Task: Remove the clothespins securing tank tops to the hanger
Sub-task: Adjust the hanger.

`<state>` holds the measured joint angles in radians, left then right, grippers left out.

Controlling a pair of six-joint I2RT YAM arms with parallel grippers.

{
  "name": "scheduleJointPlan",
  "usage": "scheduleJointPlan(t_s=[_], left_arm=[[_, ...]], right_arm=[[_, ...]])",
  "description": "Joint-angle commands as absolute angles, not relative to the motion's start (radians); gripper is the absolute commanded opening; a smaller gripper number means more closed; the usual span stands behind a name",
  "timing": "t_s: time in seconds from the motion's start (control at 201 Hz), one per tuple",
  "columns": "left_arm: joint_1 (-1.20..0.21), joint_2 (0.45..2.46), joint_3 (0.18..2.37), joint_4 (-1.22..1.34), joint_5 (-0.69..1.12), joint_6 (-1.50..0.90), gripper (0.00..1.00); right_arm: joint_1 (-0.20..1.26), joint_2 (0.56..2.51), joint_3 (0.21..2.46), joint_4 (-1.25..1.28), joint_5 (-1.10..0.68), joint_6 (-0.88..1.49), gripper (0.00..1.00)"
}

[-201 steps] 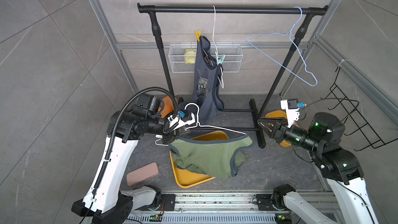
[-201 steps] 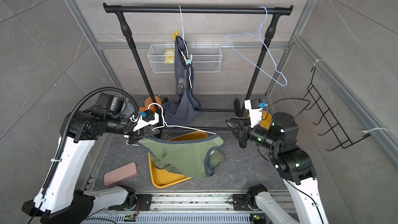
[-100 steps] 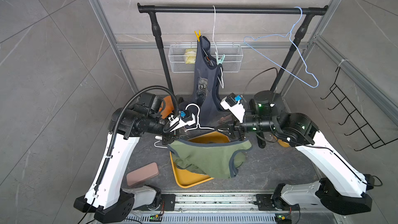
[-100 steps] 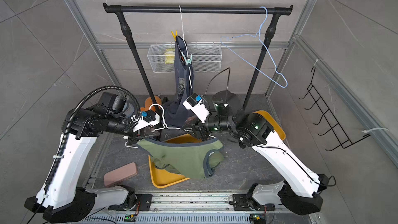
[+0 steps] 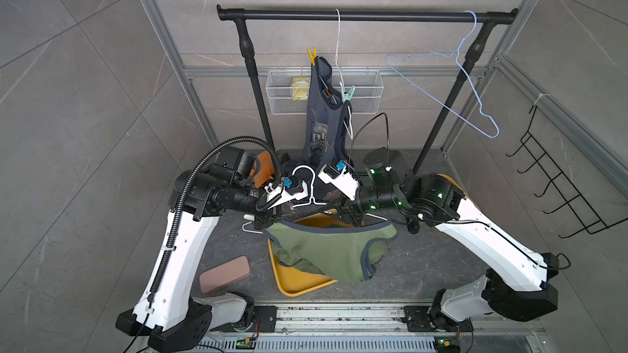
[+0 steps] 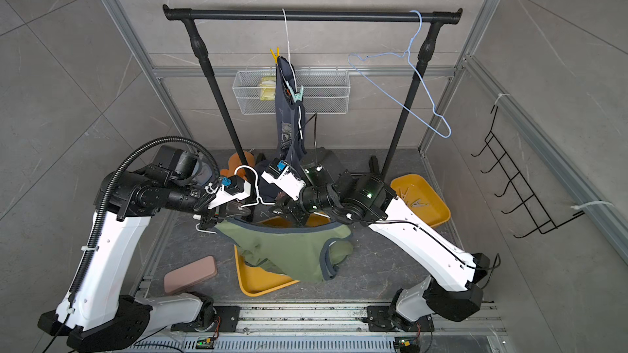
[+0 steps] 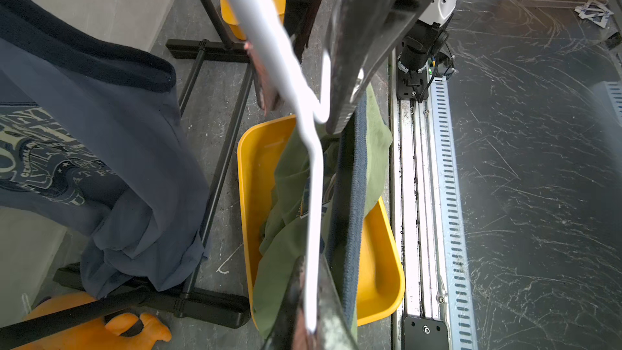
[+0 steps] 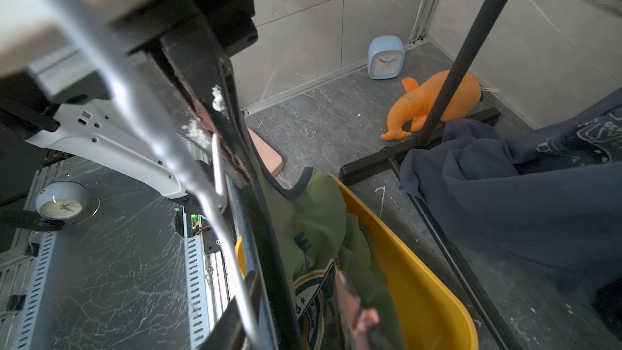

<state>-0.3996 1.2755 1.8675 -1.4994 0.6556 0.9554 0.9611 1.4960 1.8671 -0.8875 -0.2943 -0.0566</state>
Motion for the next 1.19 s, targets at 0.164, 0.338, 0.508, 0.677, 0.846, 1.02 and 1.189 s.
scheduleJointPlan(t_s=[0.164, 0.338, 0.508, 0.677, 0.846, 1.02, 1.189], left_arm=[[-0.403, 1.264, 1.930, -1.503, 0.614, 0.988, 0.00], [-0.403, 1.264, 1.916, -1.486, 0.597, 0.981, 0.00], [-0.403, 1.254, 1.927, -1.479, 0.579, 0.969, 0.03], [-0.401, 1.251, 1.954, -1.482, 0.548, 0.955, 0.33], [-0.403, 1.253, 2.006, -1.482, 0.524, 0.924, 0.65], [-0.402, 1.225, 2.069, -1.439, 0.487, 0.847, 0.72], [-0.388, 1.182, 2.059, -1.317, 0.534, 0.684, 0.76]], right_arm=[[0.967, 1.580, 1.982, -0.834, -0.272, -0.098, 0.07], [0.965, 1.645, 2.035, -0.815, -0.263, -0.134, 0.00], [0.948, 1.664, 2.018, -0.772, -0.257, -0.153, 0.00], [0.928, 1.631, 1.954, -0.668, -0.226, -0.176, 0.00], [0.917, 1.647, 1.975, -0.671, -0.210, -0.218, 0.00], [0.913, 1.597, 1.878, -0.573, -0.135, -0.257, 0.00], [0.903, 1.493, 1.725, -0.485, -0.062, -0.275, 0.00]])
